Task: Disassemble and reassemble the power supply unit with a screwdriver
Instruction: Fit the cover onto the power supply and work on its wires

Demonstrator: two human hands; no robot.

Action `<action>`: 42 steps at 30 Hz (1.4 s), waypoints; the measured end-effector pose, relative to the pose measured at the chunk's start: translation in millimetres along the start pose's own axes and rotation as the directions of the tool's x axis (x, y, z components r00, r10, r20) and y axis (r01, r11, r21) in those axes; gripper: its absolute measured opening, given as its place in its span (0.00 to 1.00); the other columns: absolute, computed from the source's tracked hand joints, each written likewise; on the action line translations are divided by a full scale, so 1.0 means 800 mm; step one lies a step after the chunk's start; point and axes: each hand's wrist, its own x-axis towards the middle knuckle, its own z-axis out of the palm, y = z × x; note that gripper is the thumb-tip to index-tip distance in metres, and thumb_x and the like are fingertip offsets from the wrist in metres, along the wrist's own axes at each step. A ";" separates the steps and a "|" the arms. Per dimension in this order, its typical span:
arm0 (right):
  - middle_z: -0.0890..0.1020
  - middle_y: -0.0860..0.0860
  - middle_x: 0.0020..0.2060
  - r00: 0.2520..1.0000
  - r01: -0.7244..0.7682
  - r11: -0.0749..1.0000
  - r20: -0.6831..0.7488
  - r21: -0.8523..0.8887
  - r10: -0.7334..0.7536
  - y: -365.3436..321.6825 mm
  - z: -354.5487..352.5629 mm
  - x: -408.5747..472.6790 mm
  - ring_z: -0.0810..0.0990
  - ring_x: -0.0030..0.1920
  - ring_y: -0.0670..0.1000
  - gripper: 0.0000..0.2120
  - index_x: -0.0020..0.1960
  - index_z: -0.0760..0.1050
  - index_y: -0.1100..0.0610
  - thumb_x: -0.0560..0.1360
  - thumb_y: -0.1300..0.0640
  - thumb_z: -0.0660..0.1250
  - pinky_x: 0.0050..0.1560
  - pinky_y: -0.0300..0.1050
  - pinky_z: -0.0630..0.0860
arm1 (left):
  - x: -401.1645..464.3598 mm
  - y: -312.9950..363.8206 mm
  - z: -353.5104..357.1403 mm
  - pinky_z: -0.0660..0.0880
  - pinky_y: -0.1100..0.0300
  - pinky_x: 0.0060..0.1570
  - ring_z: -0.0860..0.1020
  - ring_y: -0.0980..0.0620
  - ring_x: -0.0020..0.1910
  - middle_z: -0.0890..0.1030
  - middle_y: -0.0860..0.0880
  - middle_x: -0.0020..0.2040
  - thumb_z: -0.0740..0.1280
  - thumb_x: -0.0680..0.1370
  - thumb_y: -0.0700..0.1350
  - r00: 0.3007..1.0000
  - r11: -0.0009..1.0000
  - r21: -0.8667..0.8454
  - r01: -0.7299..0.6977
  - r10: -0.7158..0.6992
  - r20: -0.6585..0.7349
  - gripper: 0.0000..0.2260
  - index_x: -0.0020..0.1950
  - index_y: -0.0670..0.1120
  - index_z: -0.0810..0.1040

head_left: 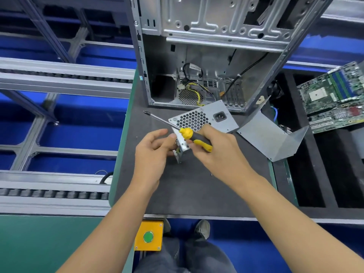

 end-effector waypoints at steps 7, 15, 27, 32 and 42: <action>0.77 0.49 0.38 0.997 0.057 0.996 0.065 -0.068 -0.052 -0.002 0.000 0.004 0.71 0.39 0.48 0.08 0.45 0.72 0.56 0.76 0.57 0.71 0.37 0.41 0.68 | -0.013 -0.002 0.004 0.77 0.41 0.56 0.84 0.46 0.46 0.87 0.47 0.44 0.71 0.78 0.40 0.998 1.000 0.012 0.004 -0.005 0.065 0.08 0.56 0.47 0.80; 0.72 0.49 0.37 0.989 0.082 0.976 0.137 -0.203 -0.055 -0.004 -0.009 0.009 0.69 0.38 0.51 0.09 0.43 0.70 0.53 0.76 0.60 0.70 0.36 0.43 0.62 | -0.014 -0.001 0.004 0.76 0.39 0.57 0.83 0.49 0.44 0.86 0.46 0.42 0.68 0.78 0.35 0.999 1.000 -0.005 -0.017 0.017 0.051 0.08 0.51 0.48 0.81; 0.73 0.54 0.36 0.955 0.286 0.880 0.183 -0.380 -0.232 -0.019 -0.012 0.008 0.71 0.38 0.56 0.08 0.44 0.74 0.62 0.70 0.68 0.73 0.35 0.46 0.61 | -0.007 -0.009 0.001 0.79 0.44 0.46 0.82 0.47 0.44 0.85 0.51 0.42 0.70 0.75 0.33 0.996 0.997 0.015 -0.076 0.075 0.047 0.13 0.47 0.52 0.81; 0.74 0.55 0.38 0.963 0.251 0.910 0.175 -0.330 -0.203 -0.025 -0.005 0.006 0.72 0.39 0.57 0.08 0.46 0.73 0.60 0.73 0.65 0.72 0.36 0.46 0.61 | -0.010 -0.008 0.003 0.79 0.60 0.40 0.82 0.56 0.40 0.85 0.53 0.40 0.69 0.76 0.31 0.995 0.996 0.023 -0.089 0.088 0.043 0.13 0.47 0.49 0.80; 0.70 0.44 0.29 0.999 -0.026 0.999 -0.038 -0.045 0.024 -0.011 0.005 -0.004 0.69 0.32 0.46 0.18 0.38 0.64 0.46 0.75 0.55 0.73 0.30 0.36 0.60 | -0.011 -0.006 0.003 0.82 0.55 0.48 0.84 0.49 0.46 0.85 0.49 0.45 0.73 0.77 0.41 0.995 0.994 0.049 -0.100 0.100 0.014 0.05 0.50 0.48 0.81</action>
